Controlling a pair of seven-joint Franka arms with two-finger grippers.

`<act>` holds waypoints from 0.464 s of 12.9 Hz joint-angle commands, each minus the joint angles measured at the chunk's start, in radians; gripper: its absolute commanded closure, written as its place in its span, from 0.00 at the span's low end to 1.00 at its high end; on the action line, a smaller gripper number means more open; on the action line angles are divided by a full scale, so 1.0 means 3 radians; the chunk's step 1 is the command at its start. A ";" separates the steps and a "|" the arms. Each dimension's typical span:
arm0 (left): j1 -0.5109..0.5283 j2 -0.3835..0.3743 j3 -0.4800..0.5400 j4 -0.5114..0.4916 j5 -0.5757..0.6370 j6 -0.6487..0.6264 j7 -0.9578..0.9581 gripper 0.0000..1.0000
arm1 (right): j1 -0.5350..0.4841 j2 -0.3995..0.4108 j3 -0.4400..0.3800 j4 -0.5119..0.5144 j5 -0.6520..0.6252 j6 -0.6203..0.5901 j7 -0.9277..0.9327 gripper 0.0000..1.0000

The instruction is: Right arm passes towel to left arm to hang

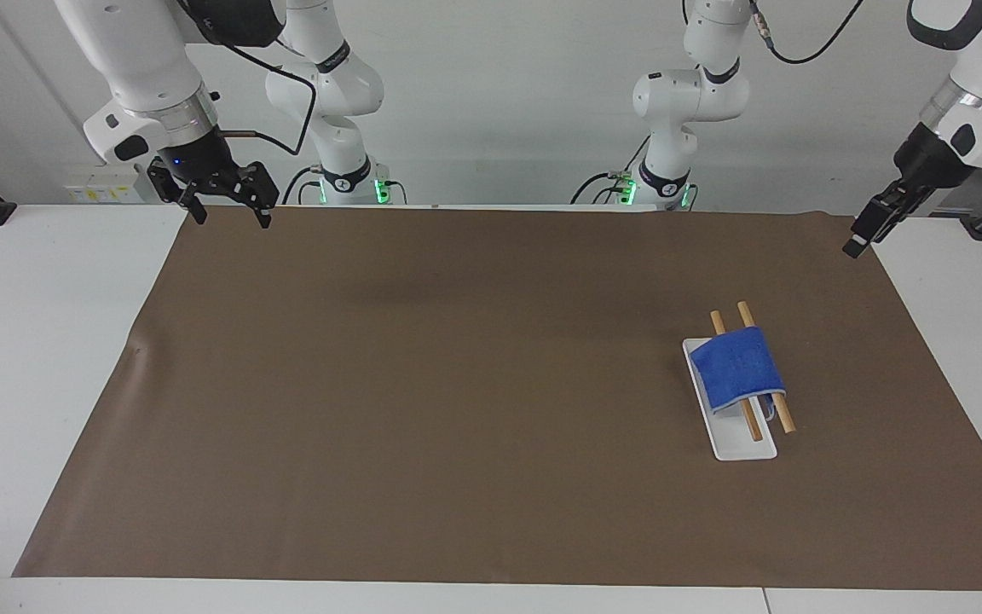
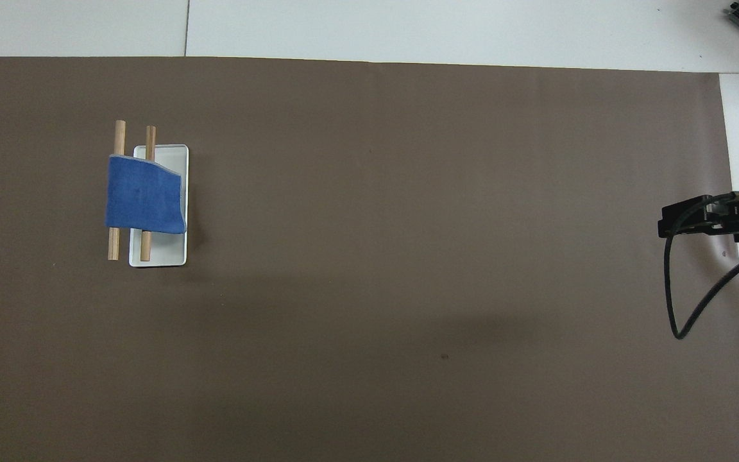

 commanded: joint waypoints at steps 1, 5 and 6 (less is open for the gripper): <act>-0.0020 0.0037 0.0008 0.0129 0.0178 -0.0221 0.0535 0.40 | 0.0000 -0.0041 0.0000 -0.0039 -0.0023 0.0038 -0.0063 0.00; -0.0010 -0.0304 -0.0007 -0.0385 0.0163 0.0084 0.1080 0.42 | -0.0010 -0.0041 0.0000 -0.0044 0.0018 0.0054 -0.0063 0.00; -0.0010 -0.0427 -0.0013 -0.0671 0.0163 0.0268 0.1080 0.42 | -0.0010 -0.0041 0.0000 -0.0044 0.0023 0.0054 -0.0073 0.00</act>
